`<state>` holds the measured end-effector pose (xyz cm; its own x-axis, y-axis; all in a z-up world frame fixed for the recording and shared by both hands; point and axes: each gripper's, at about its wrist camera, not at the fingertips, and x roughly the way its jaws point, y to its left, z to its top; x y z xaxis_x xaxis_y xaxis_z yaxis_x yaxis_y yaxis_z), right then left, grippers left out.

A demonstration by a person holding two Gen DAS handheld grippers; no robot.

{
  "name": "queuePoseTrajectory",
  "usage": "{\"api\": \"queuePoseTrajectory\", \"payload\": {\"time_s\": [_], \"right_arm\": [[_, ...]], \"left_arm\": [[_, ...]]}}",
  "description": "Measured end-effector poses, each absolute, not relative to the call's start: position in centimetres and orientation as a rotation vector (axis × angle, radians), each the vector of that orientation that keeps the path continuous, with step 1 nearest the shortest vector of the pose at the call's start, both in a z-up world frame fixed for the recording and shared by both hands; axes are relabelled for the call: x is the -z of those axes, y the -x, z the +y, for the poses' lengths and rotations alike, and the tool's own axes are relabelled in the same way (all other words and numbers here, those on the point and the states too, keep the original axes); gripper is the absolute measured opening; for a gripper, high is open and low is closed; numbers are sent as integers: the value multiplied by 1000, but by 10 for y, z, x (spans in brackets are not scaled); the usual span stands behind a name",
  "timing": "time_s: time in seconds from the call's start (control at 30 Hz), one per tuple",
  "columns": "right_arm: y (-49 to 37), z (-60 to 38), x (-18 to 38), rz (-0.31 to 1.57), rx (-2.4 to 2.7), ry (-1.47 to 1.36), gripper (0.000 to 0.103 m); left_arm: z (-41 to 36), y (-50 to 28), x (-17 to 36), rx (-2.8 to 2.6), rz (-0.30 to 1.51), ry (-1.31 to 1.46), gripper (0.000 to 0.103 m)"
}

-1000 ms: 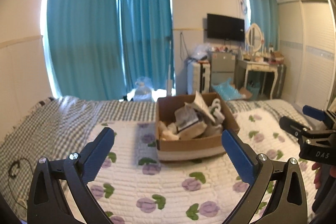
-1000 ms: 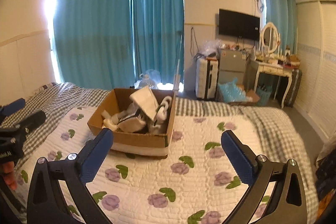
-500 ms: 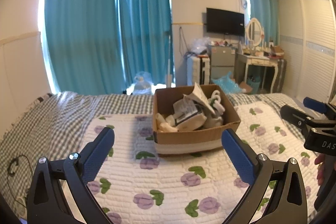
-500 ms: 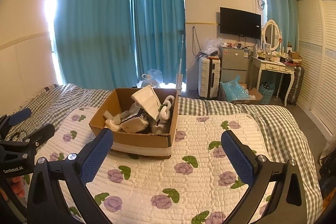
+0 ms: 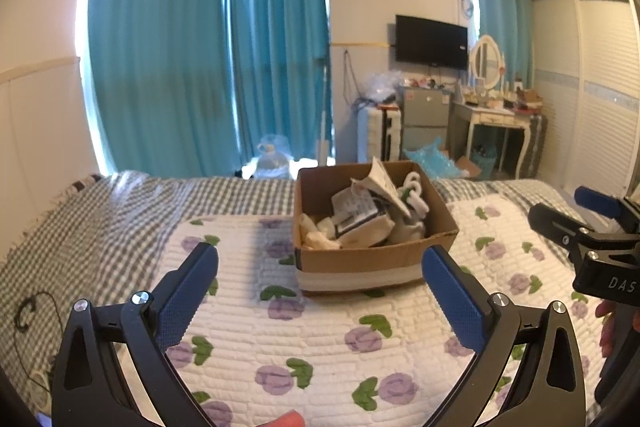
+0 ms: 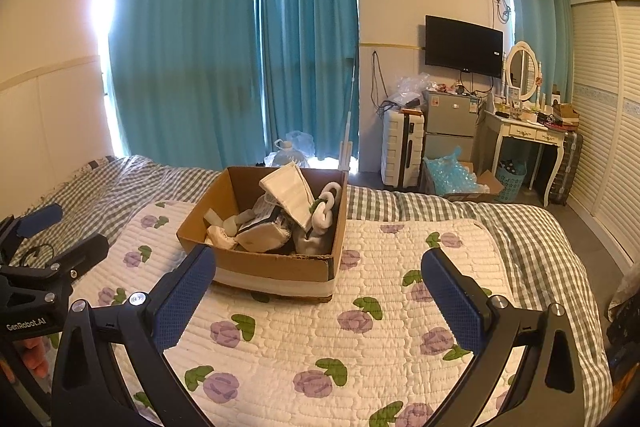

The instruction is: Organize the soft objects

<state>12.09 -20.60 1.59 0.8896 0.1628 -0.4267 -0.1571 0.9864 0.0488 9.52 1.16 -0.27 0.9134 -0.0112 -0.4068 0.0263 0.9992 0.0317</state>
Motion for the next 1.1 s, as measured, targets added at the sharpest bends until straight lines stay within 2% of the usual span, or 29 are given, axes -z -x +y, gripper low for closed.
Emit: {"api": "queuePoseTrajectory", "payload": {"time_s": [1.1], "right_arm": [[-119,-199,-22,453,-170,0,103]], "left_arm": [[16,-90,2,14,408,-48,103]]}}
